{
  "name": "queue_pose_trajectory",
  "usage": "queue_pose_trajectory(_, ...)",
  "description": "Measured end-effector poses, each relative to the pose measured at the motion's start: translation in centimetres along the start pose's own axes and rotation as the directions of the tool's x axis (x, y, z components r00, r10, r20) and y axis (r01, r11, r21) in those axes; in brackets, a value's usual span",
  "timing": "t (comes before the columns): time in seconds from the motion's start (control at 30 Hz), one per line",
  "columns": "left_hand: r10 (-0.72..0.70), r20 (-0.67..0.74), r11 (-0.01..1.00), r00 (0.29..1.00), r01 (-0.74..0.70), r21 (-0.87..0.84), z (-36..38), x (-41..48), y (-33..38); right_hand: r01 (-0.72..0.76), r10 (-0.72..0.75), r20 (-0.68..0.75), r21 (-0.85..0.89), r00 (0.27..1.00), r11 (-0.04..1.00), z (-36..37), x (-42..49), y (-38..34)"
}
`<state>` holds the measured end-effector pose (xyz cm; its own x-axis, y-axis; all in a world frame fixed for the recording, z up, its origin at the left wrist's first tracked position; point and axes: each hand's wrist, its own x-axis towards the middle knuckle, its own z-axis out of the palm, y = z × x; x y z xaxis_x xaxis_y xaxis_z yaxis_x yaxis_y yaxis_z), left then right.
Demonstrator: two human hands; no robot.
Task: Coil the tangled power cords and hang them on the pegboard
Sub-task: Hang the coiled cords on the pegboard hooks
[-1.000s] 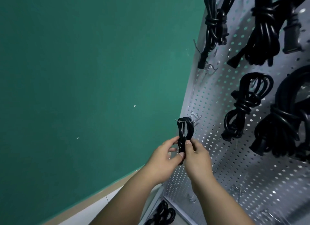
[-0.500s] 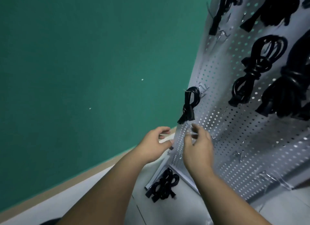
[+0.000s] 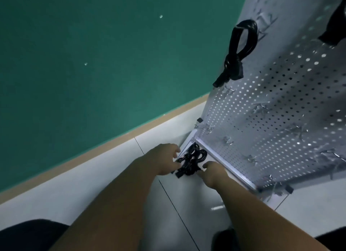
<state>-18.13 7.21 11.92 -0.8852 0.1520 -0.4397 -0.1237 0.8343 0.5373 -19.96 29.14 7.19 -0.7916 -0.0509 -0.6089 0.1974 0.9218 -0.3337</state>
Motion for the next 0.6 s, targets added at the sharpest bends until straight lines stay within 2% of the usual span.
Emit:
queue_pose_trajectory(0.13, -0.017, 0.038, 0.996, 0.999, 0.020, -0.084, 2.7, 2.1, -0.8, -0.028, 0.027, 0.020, 0.066, 0.999, 0.997, 2.3, 4.3, 0.6)
queue_pose_trajectory(0.27, -0.098, 0.059, 0.978, 0.993, 0.107, -0.181, 4.7, 3.5, -2.8, -0.117, 0.117, 0.011, 0.155, 0.993, 0.981, 4.4, 8.4, 1.6)
queue_pose_trajectory(0.37, -0.138, 0.067, 0.972, 0.988, 0.148, -0.182, 5.4, 4.6, -4.3, -0.174, 0.172, 0.024, 0.198, 0.985, 0.965, 6.2, 11.0, 2.1)
queue_pose_trajectory(0.53, -0.173, 0.070, 0.962, 0.982, 0.184, -0.202, 6.4, 5.6, -5.8, -0.220, 0.239, -0.062, 0.215, 0.969, 0.951, 9.5, 14.3, 2.7)
queue_pose_trajectory(0.6, -0.178, 0.075, 0.962, 0.981, 0.190, -0.196, 6.6, 5.4, -6.3, -0.260, 0.276, -0.050, 0.211, 0.960, 0.942, 10.2, 15.1, 2.8)
